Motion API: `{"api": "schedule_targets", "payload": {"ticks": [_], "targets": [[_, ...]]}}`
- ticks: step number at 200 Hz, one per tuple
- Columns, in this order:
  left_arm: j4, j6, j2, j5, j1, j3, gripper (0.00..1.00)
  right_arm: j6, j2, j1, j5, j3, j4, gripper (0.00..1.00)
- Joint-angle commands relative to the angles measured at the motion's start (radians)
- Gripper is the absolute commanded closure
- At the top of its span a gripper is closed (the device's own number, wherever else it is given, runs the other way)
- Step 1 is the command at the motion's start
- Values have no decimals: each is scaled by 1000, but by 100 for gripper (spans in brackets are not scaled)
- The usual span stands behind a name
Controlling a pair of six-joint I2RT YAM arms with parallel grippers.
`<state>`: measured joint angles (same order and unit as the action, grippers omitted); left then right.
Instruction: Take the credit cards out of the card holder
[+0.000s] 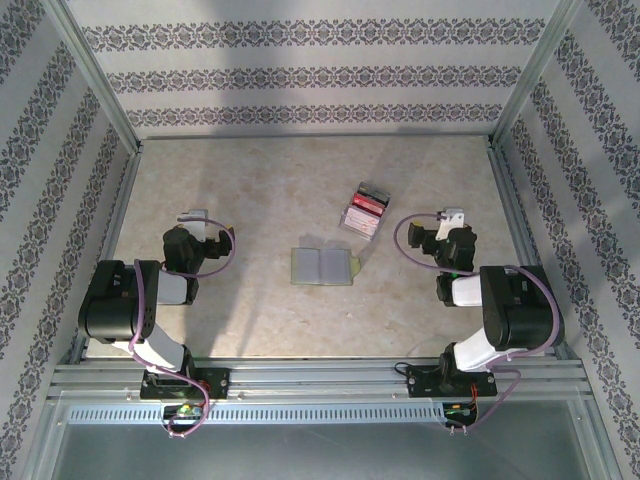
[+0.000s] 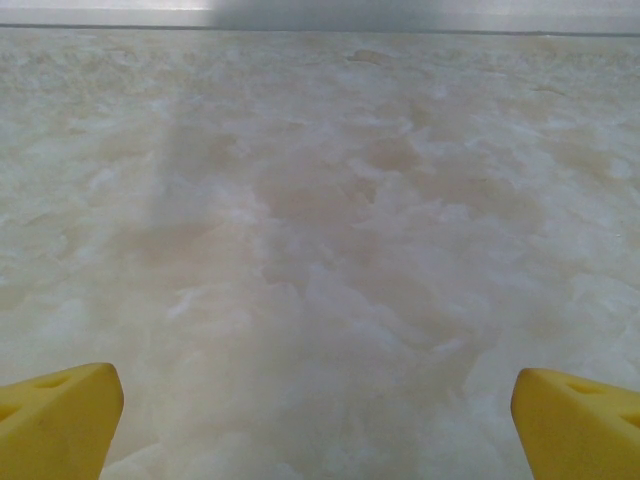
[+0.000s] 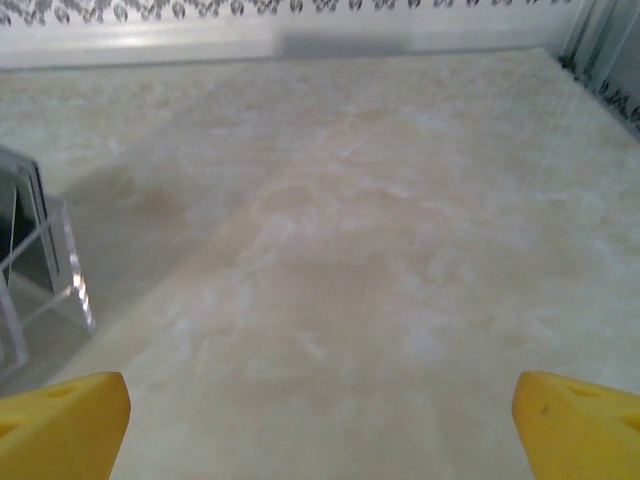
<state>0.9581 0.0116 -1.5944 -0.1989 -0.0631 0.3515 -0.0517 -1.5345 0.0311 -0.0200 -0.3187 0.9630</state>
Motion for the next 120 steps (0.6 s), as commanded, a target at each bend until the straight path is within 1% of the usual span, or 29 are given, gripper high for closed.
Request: {"api": "schedule_targets", "payload": {"ticks": [1,86,90,120], "targets": [[37,7,0,-9,-7,14,1,-19,5,-2,-11,-19,15,2],[31,4,0,-13,-6,17,1,-5,5,-19,15,-19,5,2],[31,4,-1,-13,-6,17,1,-5,5,-19,14,-46,4,2],[28,3,-1,-13,-6,19,1,-1,7,-23,20,-50,-2,2]]}}
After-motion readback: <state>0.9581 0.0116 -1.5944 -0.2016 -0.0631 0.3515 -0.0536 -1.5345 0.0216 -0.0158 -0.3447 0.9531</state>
